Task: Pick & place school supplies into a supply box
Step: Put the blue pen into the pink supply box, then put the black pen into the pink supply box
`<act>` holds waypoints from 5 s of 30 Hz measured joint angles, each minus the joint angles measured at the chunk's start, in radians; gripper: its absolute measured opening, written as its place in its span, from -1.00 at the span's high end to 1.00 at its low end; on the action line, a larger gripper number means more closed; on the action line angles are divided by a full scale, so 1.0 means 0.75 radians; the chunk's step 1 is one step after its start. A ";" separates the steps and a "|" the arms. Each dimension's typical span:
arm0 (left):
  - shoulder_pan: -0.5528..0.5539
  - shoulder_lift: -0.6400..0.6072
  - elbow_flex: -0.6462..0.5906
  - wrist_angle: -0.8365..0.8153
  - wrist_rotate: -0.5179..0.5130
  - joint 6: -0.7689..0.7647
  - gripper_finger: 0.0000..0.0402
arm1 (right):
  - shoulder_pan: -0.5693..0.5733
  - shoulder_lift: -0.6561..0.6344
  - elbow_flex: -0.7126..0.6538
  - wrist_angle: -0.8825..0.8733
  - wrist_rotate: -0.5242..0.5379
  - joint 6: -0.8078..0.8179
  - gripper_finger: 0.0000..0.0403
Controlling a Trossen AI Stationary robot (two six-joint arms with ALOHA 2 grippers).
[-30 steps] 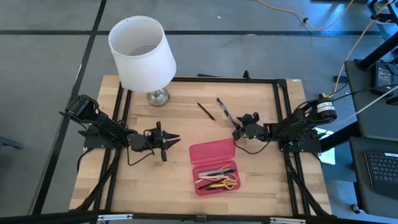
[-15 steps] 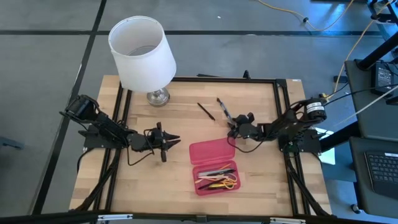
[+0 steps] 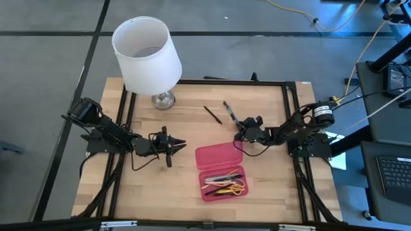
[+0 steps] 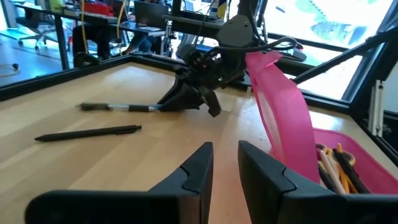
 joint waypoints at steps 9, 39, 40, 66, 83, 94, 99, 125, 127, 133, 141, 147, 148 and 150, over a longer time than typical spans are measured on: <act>0.000 0.000 0.000 0.000 0.008 0.001 0.65 | 0.001 0.004 -0.001 0.002 0.010 -0.029 0.81; 0.000 0.000 0.001 0.001 0.008 0.002 0.68 | 0.002 -0.853 -0.054 -0.430 0.097 -0.256 0.81; 0.000 0.000 0.001 0.001 0.008 0.002 0.68 | 0.005 -0.904 -0.054 -0.432 0.096 -0.286 0.81; 0.000 0.000 0.001 0.001 0.008 0.002 0.67 | 0.733 -0.993 0.517 -0.963 -0.315 -0.621 0.80; 0.000 0.000 0.001 0.001 0.008 0.002 0.67 | 0.922 -0.283 0.516 -0.599 -0.320 -0.306 0.80; 0.000 0.000 0.001 0.001 0.008 0.002 0.69 | 0.921 -0.171 0.516 -0.594 -0.355 -0.242 0.79; 0.000 0.000 0.001 0.001 0.008 0.002 0.69 | 0.921 -0.171 0.516 -0.595 -0.356 -0.244 0.68; 0.002 0.000 0.001 0.001 0.010 0.047 0.67 | 1.091 -0.851 0.399 -1.211 -0.243 -0.128 0.49; 0.002 0.000 0.001 0.001 0.012 0.048 0.66 | 1.104 -0.893 0.340 -1.179 -0.214 -0.104 0.49; 0.002 0.000 0.001 0.001 0.018 0.038 0.49 | 1.108 -0.995 0.228 -1.126 -0.213 -0.069 0.49; 0.002 0.000 0.001 0.001 -0.027 0.035 -0.01 | 1.108 -1.044 0.212 -1.111 -0.212 -0.072 0.49; -0.001 0.000 0.001 0.007 0.012 -0.081 -0.19 | 1.108 -1.042 0.212 -1.111 -0.212 -0.072 0.48; 0.000 0.000 0.001 0.010 0.012 -0.091 -0.20 | 1.108 -1.042 0.212 -1.112 -0.211 -0.073 0.48; 0.000 0.000 0.001 0.011 0.012 -0.087 -0.20 | 1.108 -1.042 0.212 -1.112 -0.211 -0.073 0.48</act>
